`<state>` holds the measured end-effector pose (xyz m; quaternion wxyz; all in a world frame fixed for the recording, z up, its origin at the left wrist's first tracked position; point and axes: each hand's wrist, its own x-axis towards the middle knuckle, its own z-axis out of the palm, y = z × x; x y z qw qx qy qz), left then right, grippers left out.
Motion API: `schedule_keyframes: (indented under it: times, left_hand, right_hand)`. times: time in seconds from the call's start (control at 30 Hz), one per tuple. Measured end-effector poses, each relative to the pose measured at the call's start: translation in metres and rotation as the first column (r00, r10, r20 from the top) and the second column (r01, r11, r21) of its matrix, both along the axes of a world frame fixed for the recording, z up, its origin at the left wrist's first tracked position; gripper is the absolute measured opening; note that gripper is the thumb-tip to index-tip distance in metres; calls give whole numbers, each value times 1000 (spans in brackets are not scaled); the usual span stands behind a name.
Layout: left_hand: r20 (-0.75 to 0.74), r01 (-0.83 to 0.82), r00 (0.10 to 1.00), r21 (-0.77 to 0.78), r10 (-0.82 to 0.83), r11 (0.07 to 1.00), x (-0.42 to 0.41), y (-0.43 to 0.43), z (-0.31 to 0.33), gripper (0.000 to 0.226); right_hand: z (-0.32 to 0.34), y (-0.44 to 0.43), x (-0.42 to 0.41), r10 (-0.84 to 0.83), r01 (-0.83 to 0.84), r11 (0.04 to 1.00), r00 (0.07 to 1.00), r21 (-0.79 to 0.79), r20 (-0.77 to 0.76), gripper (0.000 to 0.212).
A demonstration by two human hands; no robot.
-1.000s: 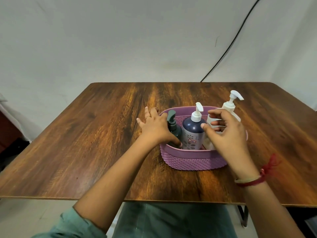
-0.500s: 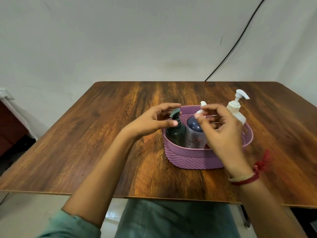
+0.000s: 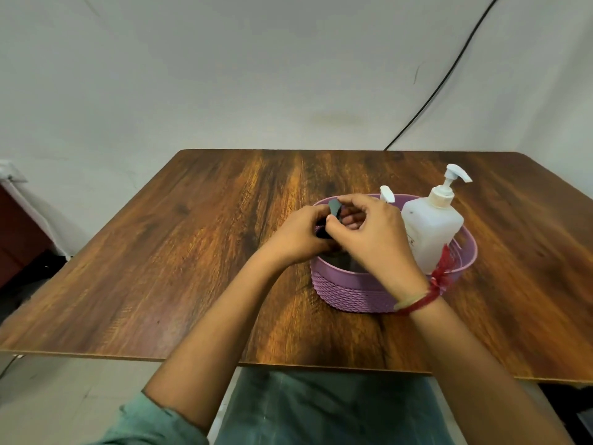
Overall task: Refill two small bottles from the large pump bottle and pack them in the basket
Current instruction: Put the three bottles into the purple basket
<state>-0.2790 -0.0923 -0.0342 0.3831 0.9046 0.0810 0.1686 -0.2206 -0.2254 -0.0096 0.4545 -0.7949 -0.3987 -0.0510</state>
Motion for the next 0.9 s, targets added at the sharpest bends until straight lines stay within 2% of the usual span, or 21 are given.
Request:
schedule_keyframes:
  times: [0.2, 0.3, 0.4, 0.47, 0.53, 0.63, 0.7, 0.77, 0.9]
  left_hand:
    - [-9, 2, 1000, -50, -2, 999, -2, -1, 0, 43]
    - [11, -4, 1000, -70, 4, 998, -3, -3, -1, 50]
    - [71, -35, 996, -171, 48, 985, -8, -7, -6, 66]
    - [109, -38, 992, -228, 64, 973, -10, -9, -8, 73]
    - [133, -39, 989, -237, 72, 971, -10, -12, -8, 72]
    - [149, -61, 985, -190, 90, 980, -6, -17, -5, 54]
    - [156, -97, 980, -173, 124, 980, -3, -18, -3, 44]
    - [161, -125, 975, -169, 153, 978, -2, -18, -4, 38]
    - [186, -157, 965, -168, 187, 973, -2, -20, -7, 36]
  right_hand:
    - [0, -4, 5, 81, -81, 997, 997, -7, -5, 35]
    - [-3, -16, 5, 76, -79, 990, 997, 116, 28, 37]
    - [-2, -40, 10, -77, 46, 942, 994, 332, 81, 26]
    - [-4, -51, 20, -193, 168, 910, 981, 380, 27, 29]
    - [-6, -52, 31, -248, 247, 927, 968, 281, -34, 40]
    - [-4, -42, 40, -172, 174, 975, 985, 135, -28, 50]
    - [-1, -34, 42, -114, 113, 987, 994, 115, 0, 41]
    - [-1, -30, 44, -129, 124, 986, 991, 108, 39, 29]
    - [-4, -31, 43, -120, 116, 981, 993, 156, 13, 25]
